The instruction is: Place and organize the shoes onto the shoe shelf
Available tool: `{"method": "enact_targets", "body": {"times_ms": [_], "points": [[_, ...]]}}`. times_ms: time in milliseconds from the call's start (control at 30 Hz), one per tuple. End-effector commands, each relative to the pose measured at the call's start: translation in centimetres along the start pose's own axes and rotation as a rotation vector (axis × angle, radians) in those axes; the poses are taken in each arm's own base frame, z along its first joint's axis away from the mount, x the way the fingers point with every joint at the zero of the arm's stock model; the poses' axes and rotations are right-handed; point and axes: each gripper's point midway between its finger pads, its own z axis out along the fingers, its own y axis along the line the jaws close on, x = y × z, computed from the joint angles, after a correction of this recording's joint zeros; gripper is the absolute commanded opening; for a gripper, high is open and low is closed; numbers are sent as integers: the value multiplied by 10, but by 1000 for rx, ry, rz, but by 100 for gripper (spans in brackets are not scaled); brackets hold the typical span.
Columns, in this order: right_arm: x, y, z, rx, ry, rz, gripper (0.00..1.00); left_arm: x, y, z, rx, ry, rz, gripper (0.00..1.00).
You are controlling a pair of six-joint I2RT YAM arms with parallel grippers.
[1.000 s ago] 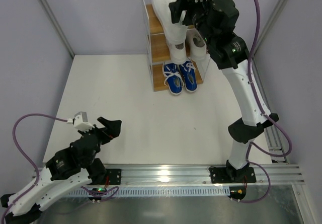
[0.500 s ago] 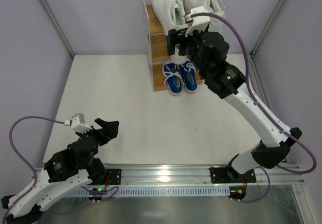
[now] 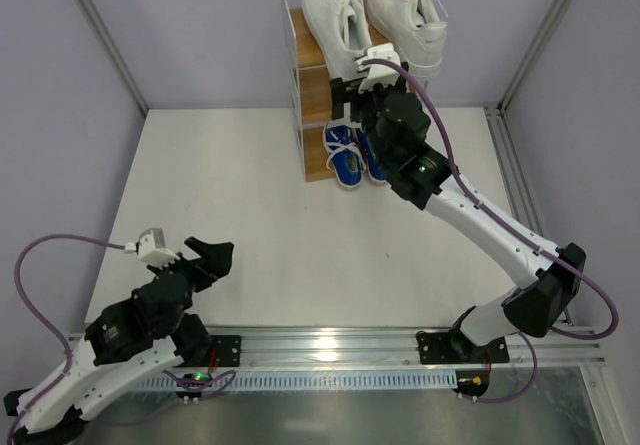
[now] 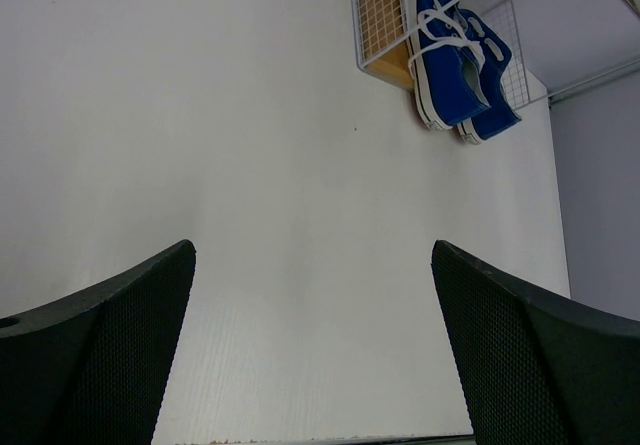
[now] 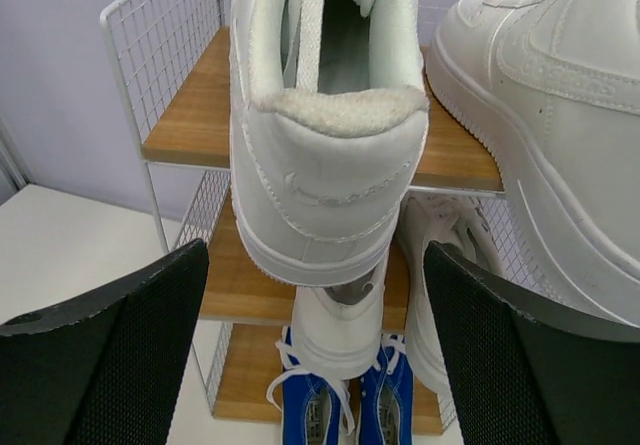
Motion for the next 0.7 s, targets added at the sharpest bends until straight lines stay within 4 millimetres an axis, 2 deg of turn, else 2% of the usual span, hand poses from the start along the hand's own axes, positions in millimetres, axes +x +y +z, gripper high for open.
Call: {"method": "enact_targets", "body": {"times_ms": [0, 267, 667], "points": [[-52, -21, -2, 31, -178, 94, 89, -16, -1, -5, -1, -45, -37, 100], [-52, -16, 15, -65, -228, 139, 93, -16, 2, -6, -1, -47, -44, 100], [-18, -1, 52, -174, -173, 187, 93, -16, 3, -7, -4, -49, -48, 100]]}}
